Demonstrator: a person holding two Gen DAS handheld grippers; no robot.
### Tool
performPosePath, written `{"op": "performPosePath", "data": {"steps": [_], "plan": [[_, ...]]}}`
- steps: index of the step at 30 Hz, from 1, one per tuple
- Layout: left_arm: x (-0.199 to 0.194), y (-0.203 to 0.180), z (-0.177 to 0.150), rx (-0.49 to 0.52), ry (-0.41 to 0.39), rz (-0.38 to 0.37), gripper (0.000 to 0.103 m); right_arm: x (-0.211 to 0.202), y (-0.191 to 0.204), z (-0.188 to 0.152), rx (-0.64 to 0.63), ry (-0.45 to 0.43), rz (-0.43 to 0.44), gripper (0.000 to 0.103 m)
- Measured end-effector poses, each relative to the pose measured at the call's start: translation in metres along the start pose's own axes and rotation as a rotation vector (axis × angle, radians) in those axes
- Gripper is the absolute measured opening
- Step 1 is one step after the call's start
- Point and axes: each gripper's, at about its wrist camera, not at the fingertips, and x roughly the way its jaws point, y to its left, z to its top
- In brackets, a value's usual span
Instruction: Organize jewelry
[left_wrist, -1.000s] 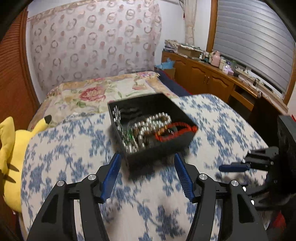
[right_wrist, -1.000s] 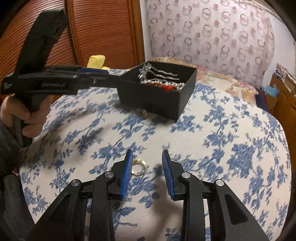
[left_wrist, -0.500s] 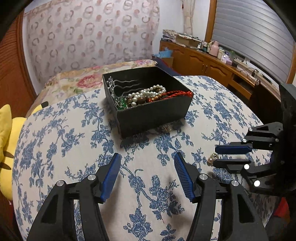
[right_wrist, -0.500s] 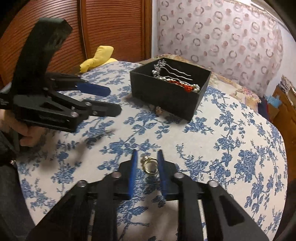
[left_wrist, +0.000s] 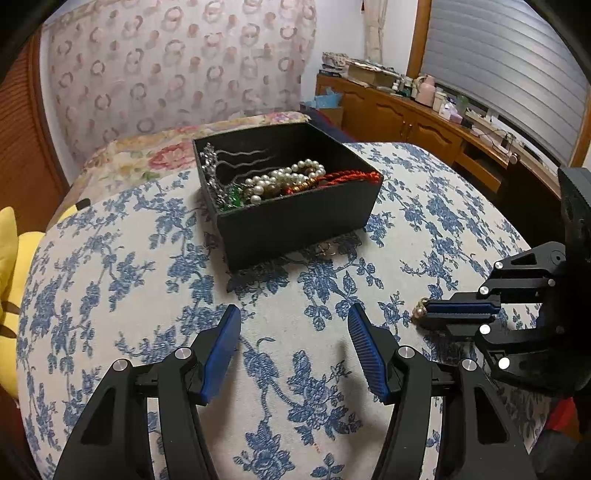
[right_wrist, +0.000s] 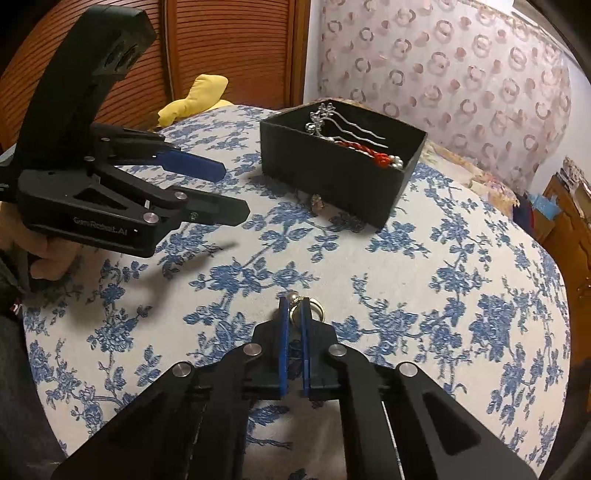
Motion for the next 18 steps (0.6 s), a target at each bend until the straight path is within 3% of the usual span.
{"op": "performPosePath", "data": {"steps": [8,14,18], "plan": [[0.016,-0.016,0.012,0.01,0.007,-0.013,0.056,-0.018,-0.022,-0.009,0.064,-0.047,-0.017,0.006],[0.032,-0.021,0.025,-0.008,0.009,0.014,0.039,-0.022,-0.029,-0.013,0.083,-0.063,-0.019,0.006],[0.039,-0.023,0.031,-0.015,0.008,0.03,0.037,-0.022,-0.032,-0.015,0.09,-0.07,-0.016,0.006]]}}
